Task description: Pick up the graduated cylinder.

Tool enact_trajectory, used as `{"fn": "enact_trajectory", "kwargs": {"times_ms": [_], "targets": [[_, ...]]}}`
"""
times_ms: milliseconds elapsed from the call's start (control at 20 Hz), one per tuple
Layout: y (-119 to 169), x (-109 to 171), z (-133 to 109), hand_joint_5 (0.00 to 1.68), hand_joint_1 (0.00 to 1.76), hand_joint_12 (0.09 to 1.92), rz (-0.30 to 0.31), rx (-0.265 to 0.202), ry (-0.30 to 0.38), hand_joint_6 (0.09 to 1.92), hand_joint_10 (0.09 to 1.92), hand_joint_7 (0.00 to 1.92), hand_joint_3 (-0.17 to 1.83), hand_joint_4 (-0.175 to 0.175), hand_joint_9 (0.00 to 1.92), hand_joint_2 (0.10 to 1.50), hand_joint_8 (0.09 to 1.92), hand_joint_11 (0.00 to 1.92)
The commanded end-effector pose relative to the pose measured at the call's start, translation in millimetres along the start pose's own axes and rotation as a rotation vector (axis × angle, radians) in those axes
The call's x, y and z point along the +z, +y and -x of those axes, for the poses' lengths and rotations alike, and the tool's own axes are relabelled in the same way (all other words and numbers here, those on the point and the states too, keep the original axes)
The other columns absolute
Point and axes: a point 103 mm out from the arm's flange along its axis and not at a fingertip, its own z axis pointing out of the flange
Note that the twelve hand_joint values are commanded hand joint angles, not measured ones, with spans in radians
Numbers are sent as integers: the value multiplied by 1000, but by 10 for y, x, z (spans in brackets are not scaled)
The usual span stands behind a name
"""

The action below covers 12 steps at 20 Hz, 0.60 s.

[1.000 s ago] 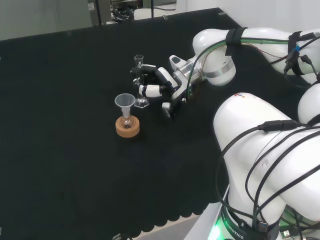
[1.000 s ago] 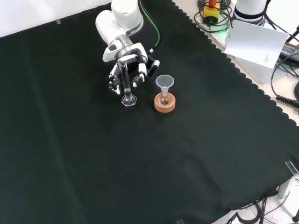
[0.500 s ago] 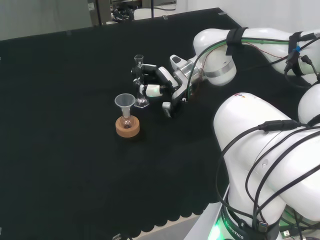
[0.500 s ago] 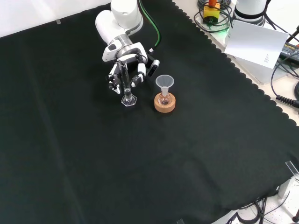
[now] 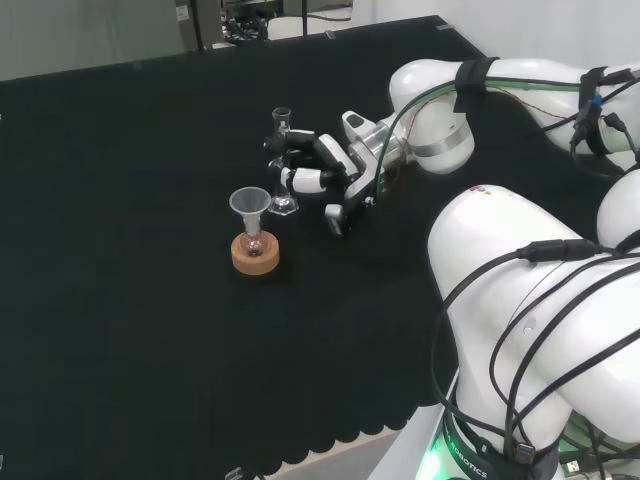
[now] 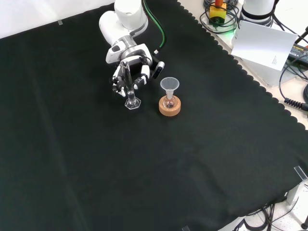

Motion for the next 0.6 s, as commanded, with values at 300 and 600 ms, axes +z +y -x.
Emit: {"fn": "enact_trajectory", "kwargs": {"times_ms": [300, 600], "targets": [[5, -82, -92, 823, 1103, 908, 20, -6, -99, 1227, 222, 888, 21, -145, 1257, 1191, 639, 1136], [33, -167, -209, 824, 1108, 879, -13, -44, -209, 1229, 187, 895, 3, -153, 1289, 1198, 650, 1168]]}}
